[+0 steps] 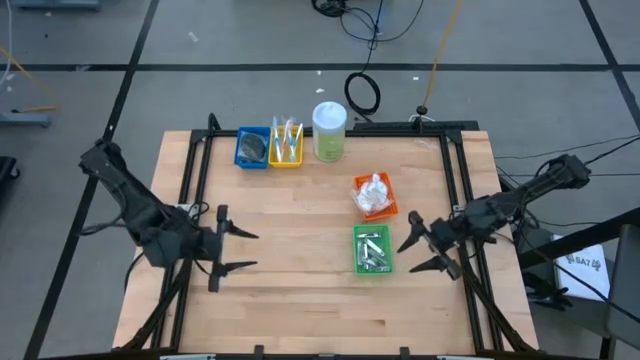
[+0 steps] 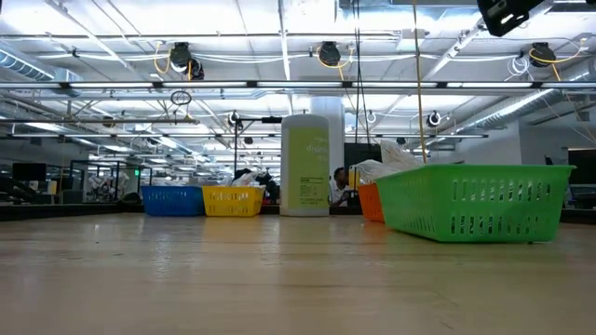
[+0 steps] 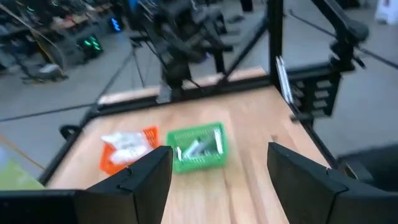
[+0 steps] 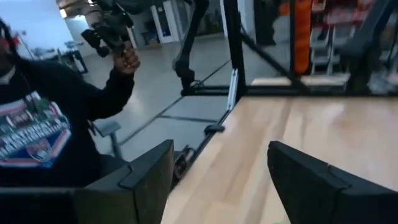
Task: Pick & Place Travel size toiletries
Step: Return to Home Position
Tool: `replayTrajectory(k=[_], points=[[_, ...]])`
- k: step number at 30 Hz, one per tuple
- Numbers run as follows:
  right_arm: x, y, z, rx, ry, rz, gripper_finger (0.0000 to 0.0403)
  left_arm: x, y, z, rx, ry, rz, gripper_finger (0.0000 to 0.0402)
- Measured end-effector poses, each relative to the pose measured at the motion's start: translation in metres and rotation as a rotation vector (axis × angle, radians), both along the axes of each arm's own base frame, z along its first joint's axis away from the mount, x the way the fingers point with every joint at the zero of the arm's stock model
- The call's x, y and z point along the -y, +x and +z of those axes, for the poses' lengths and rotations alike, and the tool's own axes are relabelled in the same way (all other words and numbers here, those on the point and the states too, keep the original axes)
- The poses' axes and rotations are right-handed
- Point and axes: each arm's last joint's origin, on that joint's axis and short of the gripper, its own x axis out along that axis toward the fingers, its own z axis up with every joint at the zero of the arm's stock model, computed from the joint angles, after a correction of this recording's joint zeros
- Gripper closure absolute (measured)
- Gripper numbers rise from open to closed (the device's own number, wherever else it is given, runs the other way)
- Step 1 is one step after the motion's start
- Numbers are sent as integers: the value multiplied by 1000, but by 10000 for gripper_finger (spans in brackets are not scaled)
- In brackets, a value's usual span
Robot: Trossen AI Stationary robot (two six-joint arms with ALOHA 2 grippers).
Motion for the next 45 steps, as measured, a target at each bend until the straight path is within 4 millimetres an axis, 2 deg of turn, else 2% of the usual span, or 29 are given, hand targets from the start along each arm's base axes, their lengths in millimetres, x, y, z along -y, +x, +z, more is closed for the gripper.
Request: replayTrajectory(k=[5, 9, 14, 18, 22, 28, 33, 40, 45], points=[[8, -10, -8, 115, -28, -56, 160, -15, 3, -30, -40, -79, 81, 149], [14, -19, -20, 205, -41, -73, 159, -30, -3, -65, -19, -146, 87, 149], [23, -33, -27, 317, 28, -105, 159, -55, -21, -89, 79, -227, 88, 149], [30, -42, -33, 360, 16, -146, 160, -76, -39, -105, 147, -244, 131, 149], [37, -48, -37, 375, 20, -238, 156, -91, -53, -117, 219, -270, 134, 149], [43, -53, -41, 355, -3, -271, 160, -106, -67, -137, 281, -253, 139, 148], [48, -58, -40, 375, -4, -301, 158, -117, -79, -143, 289, -253, 170, 149], [50, -61, -45, 343, -20, -309, 158, -124, -77, -147, 283, -251, 199, 149], [49, -61, -47, 336, -48, -309, 159, -125, -72, -158, 302, -247, 108, 149]])
